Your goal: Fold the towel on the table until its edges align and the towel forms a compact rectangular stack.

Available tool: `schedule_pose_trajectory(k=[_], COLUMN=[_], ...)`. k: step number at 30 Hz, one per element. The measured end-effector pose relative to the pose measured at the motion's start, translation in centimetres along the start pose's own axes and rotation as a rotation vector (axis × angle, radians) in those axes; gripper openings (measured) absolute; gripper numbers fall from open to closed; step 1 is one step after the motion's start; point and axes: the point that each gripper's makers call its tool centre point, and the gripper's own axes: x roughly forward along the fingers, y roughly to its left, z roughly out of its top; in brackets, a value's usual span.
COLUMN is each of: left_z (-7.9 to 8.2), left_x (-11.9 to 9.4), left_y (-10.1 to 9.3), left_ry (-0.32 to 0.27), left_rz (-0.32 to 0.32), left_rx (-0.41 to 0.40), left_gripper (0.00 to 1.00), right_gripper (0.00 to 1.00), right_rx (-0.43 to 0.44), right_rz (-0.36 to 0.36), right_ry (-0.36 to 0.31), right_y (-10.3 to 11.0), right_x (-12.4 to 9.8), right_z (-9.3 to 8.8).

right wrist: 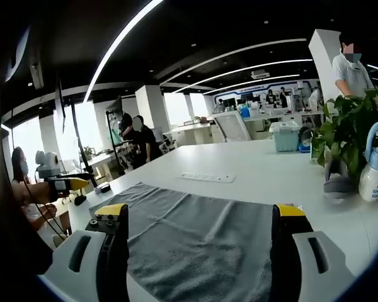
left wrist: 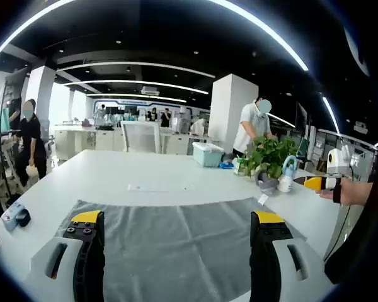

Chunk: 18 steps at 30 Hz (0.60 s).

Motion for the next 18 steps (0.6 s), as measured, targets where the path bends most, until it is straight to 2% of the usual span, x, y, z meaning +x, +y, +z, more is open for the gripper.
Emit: schedule_pose_trajectory(k=[4, 6, 13, 16, 18], left_z=[-1.0, -1.3, -1.2, -1.5, -1.6], left_x=[-0.4, -0.7, -1.1, -1.0, -1.0], left_y=[1.0, 1.0, 1.1, 1.1, 0.9], left_ry=[0.011, 0.015, -0.015, -0.008, -0.006], left_rz=[0.032, 0.027, 0.05, 0.051, 0.046], left_rx=[-0.012, -0.022, -0.056, -0.058, -0.052], left_gripper=[0.99, 0.99, 0.99, 0.99, 0.99], right_gripper=[0.94, 0.94, 0.94, 0.94, 0.95], right_rx=[0.0, -0.003, 0.001, -0.007, -0.003], right_rz=[0.001, -0.005, -0.032, -0.044, -0.04], right_ry=[-0.01, -0.001, 0.008, 0.014, -0.004], right_y=[-0.2, -0.3, -1.1, -1.7, -1.5], right_x=[-0.1, -0.3, -1.6, -2.0, -2.4], right_z=[-0.2, -0.6, -0.8, -1.0, -0.7])
